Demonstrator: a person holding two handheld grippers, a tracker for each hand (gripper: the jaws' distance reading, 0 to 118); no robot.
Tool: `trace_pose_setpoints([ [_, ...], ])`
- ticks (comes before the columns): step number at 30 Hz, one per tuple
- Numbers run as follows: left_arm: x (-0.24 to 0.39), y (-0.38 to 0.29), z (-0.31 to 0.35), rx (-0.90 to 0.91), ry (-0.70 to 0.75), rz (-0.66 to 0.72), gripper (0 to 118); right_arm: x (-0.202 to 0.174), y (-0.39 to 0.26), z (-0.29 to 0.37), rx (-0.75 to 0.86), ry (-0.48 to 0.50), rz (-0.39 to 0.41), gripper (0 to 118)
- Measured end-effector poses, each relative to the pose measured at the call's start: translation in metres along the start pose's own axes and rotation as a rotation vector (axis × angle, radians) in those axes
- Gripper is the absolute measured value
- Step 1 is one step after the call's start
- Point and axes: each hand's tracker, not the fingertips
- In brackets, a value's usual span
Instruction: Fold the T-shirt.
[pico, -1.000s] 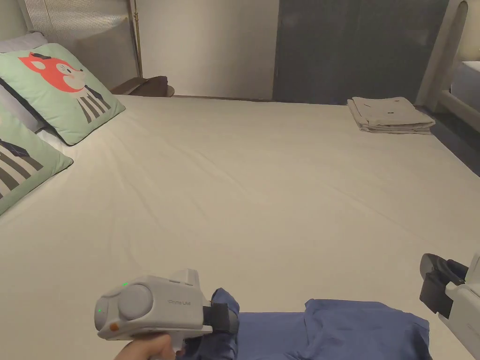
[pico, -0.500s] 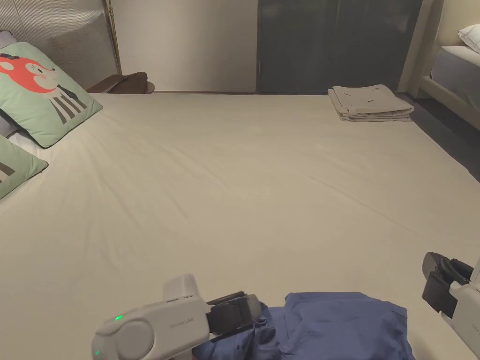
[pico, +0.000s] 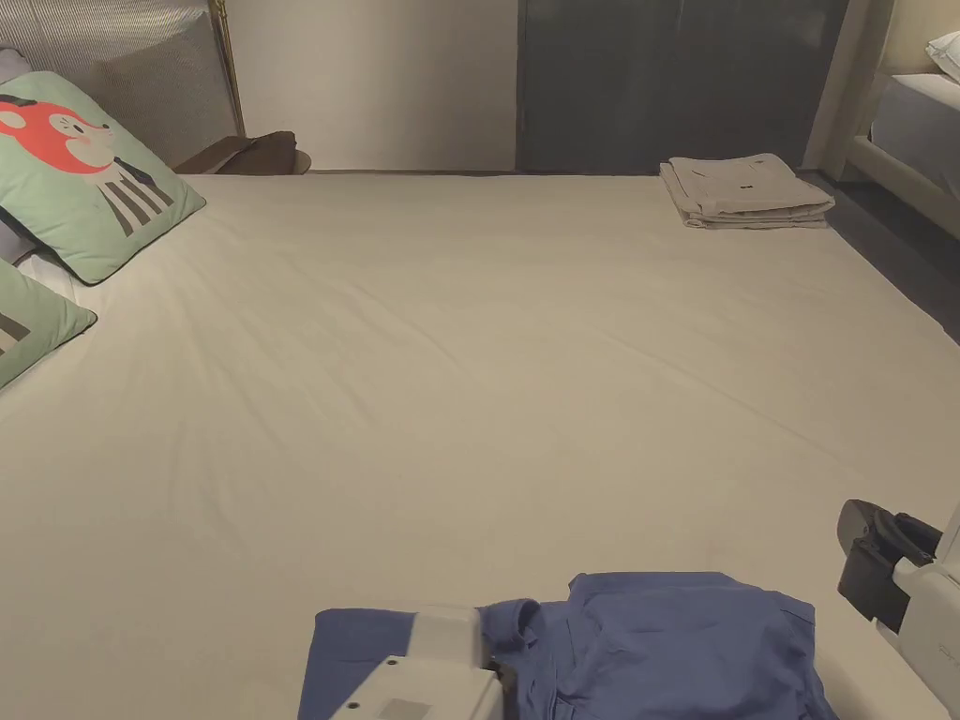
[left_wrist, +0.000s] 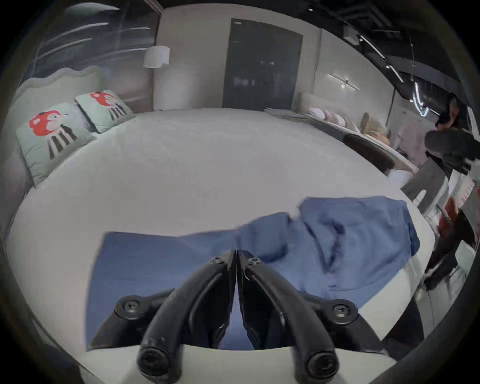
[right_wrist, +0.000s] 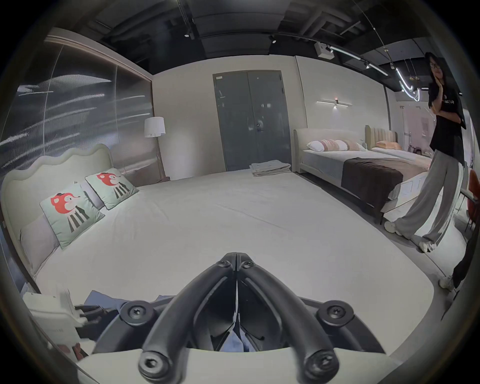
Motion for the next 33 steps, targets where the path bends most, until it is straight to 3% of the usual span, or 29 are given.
trace_pose_setpoints([
  [5,0.032,-0.007,-0.009,-0.022,-0.073,-0.087,1,0.004,0.001,0.005,0.005,-0.014,-0.005,0],
  [9,0.028,0.003,-0.003,-0.027,-0.218,0.011,1,0.004,0.002,0.007,0.006,-0.02,-0.007,0],
  [12,0.017,0.011,0.007,0.01,-0.22,0.021,1,0.002,0.003,0.007,0.008,-0.017,-0.01,0],
  [19,-0.101,0.038,0.042,0.076,-0.375,0.378,1,-0.006,0.009,0.004,0.019,-0.002,0.002,0],
  [25,-0.219,0.032,0.047,-0.04,-0.413,0.594,2,-0.018,0.007,0.0,0.007,0.021,0.009,0],
  [26,-0.237,0.027,0.044,-0.069,-0.437,0.62,6,-0.02,0.007,-0.001,0.004,0.024,0.012,0],
  [27,-0.25,0.025,0.04,-0.113,-0.448,0.657,25,-0.024,0.008,-0.001,0.0,0.027,0.016,0],
  [30,-0.265,0.018,0.03,-0.175,-0.451,0.743,110,-0.03,0.008,-0.001,-0.003,0.034,0.022,0],
  [33,-0.28,0.013,0.019,-0.191,-0.535,0.828,110,-0.033,0.01,-0.001,-0.003,0.035,0.035,0],
])
